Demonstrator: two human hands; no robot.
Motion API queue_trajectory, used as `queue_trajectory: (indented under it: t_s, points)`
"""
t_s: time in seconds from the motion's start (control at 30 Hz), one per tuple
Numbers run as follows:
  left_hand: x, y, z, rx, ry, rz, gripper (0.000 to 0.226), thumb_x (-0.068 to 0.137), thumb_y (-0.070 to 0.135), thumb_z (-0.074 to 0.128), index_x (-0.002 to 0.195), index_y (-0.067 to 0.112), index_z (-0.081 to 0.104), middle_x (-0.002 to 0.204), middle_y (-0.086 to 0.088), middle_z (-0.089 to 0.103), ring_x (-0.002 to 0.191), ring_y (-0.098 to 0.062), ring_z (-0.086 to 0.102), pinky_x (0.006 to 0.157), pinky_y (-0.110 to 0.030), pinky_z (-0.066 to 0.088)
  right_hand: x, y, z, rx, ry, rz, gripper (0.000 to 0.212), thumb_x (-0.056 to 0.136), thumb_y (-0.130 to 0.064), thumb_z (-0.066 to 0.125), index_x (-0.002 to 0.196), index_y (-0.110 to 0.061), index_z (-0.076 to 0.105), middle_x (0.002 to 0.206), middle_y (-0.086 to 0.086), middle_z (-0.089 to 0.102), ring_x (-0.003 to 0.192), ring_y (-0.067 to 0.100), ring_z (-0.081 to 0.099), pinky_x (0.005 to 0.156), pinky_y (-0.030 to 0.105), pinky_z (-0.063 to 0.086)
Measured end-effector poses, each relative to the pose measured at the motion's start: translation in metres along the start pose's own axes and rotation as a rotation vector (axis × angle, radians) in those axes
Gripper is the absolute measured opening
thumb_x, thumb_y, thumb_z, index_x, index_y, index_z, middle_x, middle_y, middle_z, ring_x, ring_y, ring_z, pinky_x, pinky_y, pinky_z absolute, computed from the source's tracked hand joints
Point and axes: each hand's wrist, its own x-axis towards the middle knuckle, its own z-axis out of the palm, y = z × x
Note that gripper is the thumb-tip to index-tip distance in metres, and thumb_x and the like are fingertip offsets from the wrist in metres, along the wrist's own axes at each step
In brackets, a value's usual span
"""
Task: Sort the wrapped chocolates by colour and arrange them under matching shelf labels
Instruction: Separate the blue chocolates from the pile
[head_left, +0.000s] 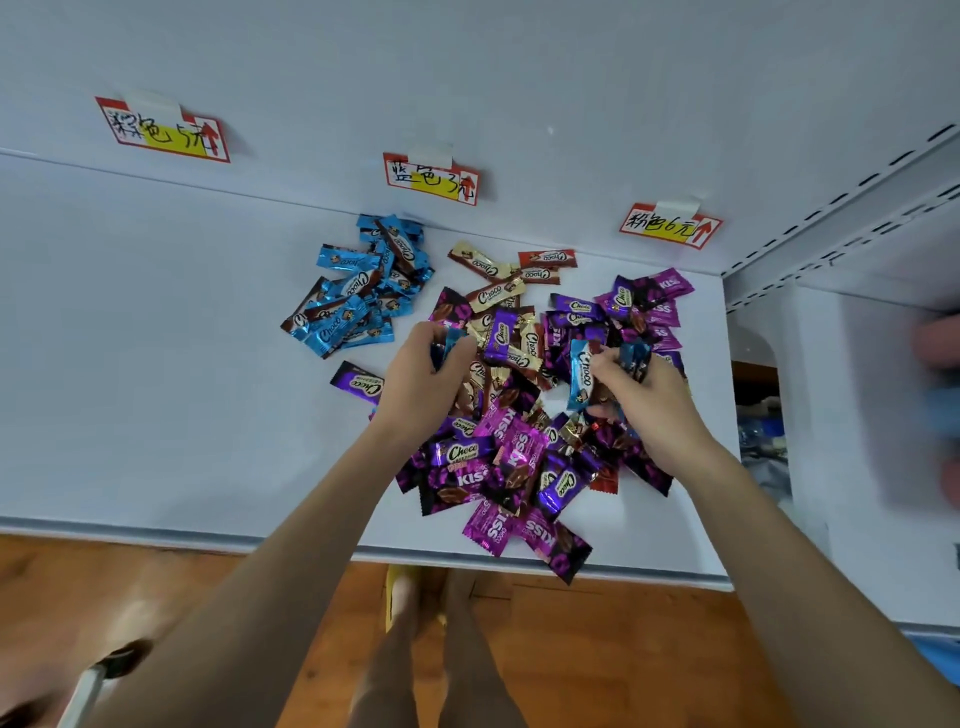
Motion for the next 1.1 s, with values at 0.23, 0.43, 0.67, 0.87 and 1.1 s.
queue_trajectory:
  t_s: [0.23, 0.43, 0.67, 0.87, 1.1]
  points:
    - [-0.002, -0.005, -0.030, 0.315, 0.154, 0.086, 0.007, 0.092, 0.022, 0.057, 0.094, 0.020, 0.050, 0.082, 0.007, 0.052, 0.067, -0.006, 0.047, 0.055, -0.011, 0.037, 0.010, -0.026, 0.028, -0.071, 0.016, -0.168, 0.015, 0.094, -0.032, 0.048, 0.092, -0.017, 0.054, 0.083, -0.001, 0.058, 0.074, 0.005, 0.057, 0.060, 0.011, 0.046]
    - [0.006, -0.010, -0.071, 0.501, 0.247, 0.049, 0.029, 0.086, 0.014, 0.060, 0.113, 0.006, 0.054, 0.093, -0.004, 0.049, 0.080, -0.017, 0.044, 0.063, -0.022, 0.028, 0.043, -0.067, 0.094, -0.219, -0.163, -0.325, 0.022, 0.091, -0.035, 0.054, 0.100, -0.015, 0.050, 0.081, -0.011, 0.050, 0.075, 0.000, 0.049, 0.062, 0.009, 0.038]
    - [0.028, -0.024, -0.099, 0.578, 0.275, 0.054, 0.037, 0.084, 0.014, 0.064, 0.114, 0.006, 0.045, 0.103, -0.010, 0.056, 0.080, -0.017, 0.046, 0.065, -0.025, 0.034, 0.085, -0.096, 0.171, -0.455, -0.170, -0.474, 0.038, 0.088, -0.029, 0.059, 0.117, -0.006, 0.050, 0.114, 0.008, 0.055, 0.101, 0.017, 0.051, 0.076, 0.020, 0.036]
    - [0.058, -0.039, -0.113, 0.654, 0.206, 0.065, 0.036, 0.082, 0.013, 0.065, 0.113, 0.005, 0.047, 0.107, -0.011, 0.053, 0.092, -0.021, 0.046, 0.070, -0.022, 0.029, 0.108, -0.098, 0.211, -0.542, -0.178, -0.448, 0.032, 0.086, -0.020, 0.063, 0.113, -0.006, 0.051, 0.113, 0.009, 0.055, 0.103, 0.021, 0.053, 0.083, 0.028, 0.042]
    - [0.075, -0.041, -0.113, 0.749, 0.098, 0.103, 0.040, 0.087, 0.017, 0.062, 0.122, 0.006, 0.050, 0.116, -0.012, 0.049, 0.107, -0.025, 0.047, 0.079, -0.023, 0.032, 0.120, -0.098, 0.220, -0.573, -0.128, -0.426, 0.050, 0.078, -0.021, 0.071, 0.120, -0.006, 0.046, 0.119, 0.010, 0.048, 0.110, 0.020, 0.046, 0.085, 0.019, 0.034]
